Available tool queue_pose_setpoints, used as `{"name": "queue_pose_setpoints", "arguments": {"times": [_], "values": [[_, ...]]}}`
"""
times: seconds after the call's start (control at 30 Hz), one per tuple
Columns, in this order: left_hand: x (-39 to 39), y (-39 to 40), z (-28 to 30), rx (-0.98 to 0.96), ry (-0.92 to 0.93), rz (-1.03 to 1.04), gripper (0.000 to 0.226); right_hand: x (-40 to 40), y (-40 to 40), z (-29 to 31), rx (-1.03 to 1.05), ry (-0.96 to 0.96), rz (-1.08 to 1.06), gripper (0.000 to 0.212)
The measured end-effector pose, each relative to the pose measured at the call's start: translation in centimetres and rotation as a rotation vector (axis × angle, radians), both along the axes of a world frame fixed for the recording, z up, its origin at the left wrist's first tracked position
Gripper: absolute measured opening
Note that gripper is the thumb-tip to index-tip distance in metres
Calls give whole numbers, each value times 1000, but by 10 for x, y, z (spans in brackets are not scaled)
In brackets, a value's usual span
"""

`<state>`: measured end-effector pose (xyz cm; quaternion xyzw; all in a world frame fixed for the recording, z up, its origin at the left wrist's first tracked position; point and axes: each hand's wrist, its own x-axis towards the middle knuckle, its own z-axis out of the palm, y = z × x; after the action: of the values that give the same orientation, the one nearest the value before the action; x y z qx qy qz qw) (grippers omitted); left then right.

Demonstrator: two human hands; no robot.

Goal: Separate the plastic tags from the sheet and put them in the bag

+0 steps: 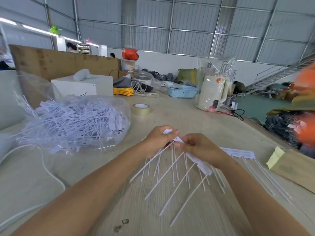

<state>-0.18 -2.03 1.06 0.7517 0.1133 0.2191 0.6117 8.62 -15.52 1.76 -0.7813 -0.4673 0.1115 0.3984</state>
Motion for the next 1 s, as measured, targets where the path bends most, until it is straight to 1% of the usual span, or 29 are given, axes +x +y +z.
{"name": "queue_pose_setpoints", "arguments": {"times": [0.03, 0.07, 0.13, 0.17, 0.23, 0.3, 0.4, 0.5, 0.6, 0.7, 0.83, 0.9, 1.0], "values": [[0, 0, 0, -7, -14, 9, 27, -1, 0, -1, -14, 4, 37, 29], [1, -1, 1, -14, -25, 15, 27, -1, 0, -2, -3, 54, 63, 28], [1, -2, 2, -39, -19, 5, 26, -3, 0, -4, 46, 215, 102, 24], [1, -2, 2, -50, -1, -6, 27, -3, 1, -4, 51, 247, 113, 23], [0, -2, 1, -31, 36, -21, 28, -5, 1, -3, 42, 231, 130, 28], [-1, -2, 1, 16, 44, -28, 29, -8, 2, -4, 81, 247, 140, 37], [-1, -3, 3, 47, 9, -26, 29, -10, 4, -5, 130, 234, 80, 34], [1, -2, 5, 109, 9, 29, 30, -12, 7, -5, 148, 147, 33, 30], [1, 2, 6, 218, 70, 43, 30, -16, 10, -7, 139, 46, 22, 31], [-2, 6, 7, 255, 119, 24, 30, -17, 12, -9, 98, -30, 21, 34], [-2, 8, 9, 291, 179, 24, 25, -17, 14, -8, 62, -163, 9, 31], [-3, 9, 11, 303, 205, 19, 29, -16, 14, -8, 35, -285, 23, 27], [-5, 10, 11, 384, 263, 6, 31, -17, 14, -9, -86, -536, 43, 22]]}}
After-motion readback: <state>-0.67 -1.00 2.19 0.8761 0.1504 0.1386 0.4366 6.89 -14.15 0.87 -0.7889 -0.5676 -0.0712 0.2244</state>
